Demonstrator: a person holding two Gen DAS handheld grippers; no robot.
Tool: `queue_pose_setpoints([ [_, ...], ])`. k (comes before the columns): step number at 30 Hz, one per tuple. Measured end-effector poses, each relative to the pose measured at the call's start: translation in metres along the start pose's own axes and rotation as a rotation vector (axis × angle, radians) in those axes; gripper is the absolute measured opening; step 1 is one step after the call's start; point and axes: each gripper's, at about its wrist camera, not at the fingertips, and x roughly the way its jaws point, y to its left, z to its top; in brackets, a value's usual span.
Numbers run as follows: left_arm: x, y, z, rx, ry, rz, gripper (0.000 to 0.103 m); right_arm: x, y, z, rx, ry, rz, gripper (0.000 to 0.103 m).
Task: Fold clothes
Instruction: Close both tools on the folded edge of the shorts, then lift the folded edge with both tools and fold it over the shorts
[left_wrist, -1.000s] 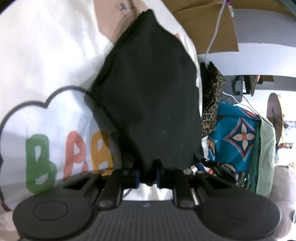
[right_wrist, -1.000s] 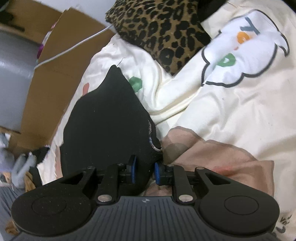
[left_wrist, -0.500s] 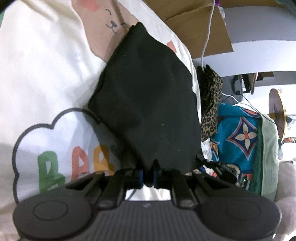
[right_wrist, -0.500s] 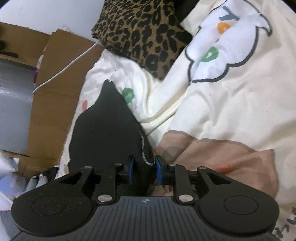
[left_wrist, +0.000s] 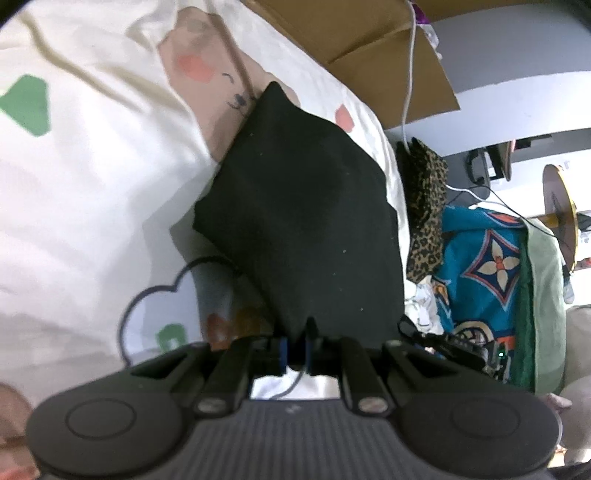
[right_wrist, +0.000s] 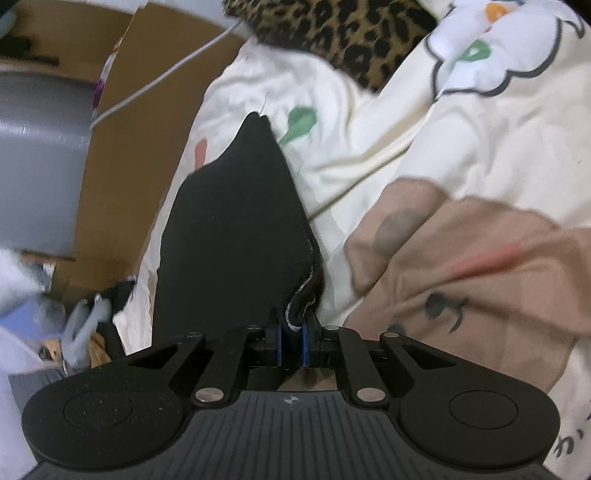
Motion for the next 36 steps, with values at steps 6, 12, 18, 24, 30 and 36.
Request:
queue_pose_setpoints([
  [6, -0.023, 0.014, -0.014, -0.019, 0.0, 0.043, 0.008, 0.01, 0.017, -0.014, -0.065, 0.052, 0.016, 0.008],
  [12, -0.046, 0.029, -0.027, -0.039, -0.002, 0.087, 0.008, 0.024, 0.038, -0.03, -0.135, 0.114, 0.045, 0.009],
  [18, -0.058, 0.037, -0.036, -0.053, -0.003, 0.12, 0.008, 0.029, 0.056, -0.042, -0.205, 0.152, 0.057, 0.008],
  [24, -0.039, 0.021, -0.05, -0.022, 0.077, 0.11, 0.009, 0.016, 0.053, -0.031, -0.21, 0.113, 0.029, 0.007],
  [30, -0.012, 0.003, -0.057, 0.021, 0.157, 0.071, 0.009, 0.006, 0.049, -0.009, -0.211, 0.065, 0.007, 0.007],
  [36, 0.01, -0.009, -0.059, 0.022, 0.198, 0.042, 0.009, 0.009, 0.058, 0.018, -0.23, 0.037, 0.002, 0.007],
])
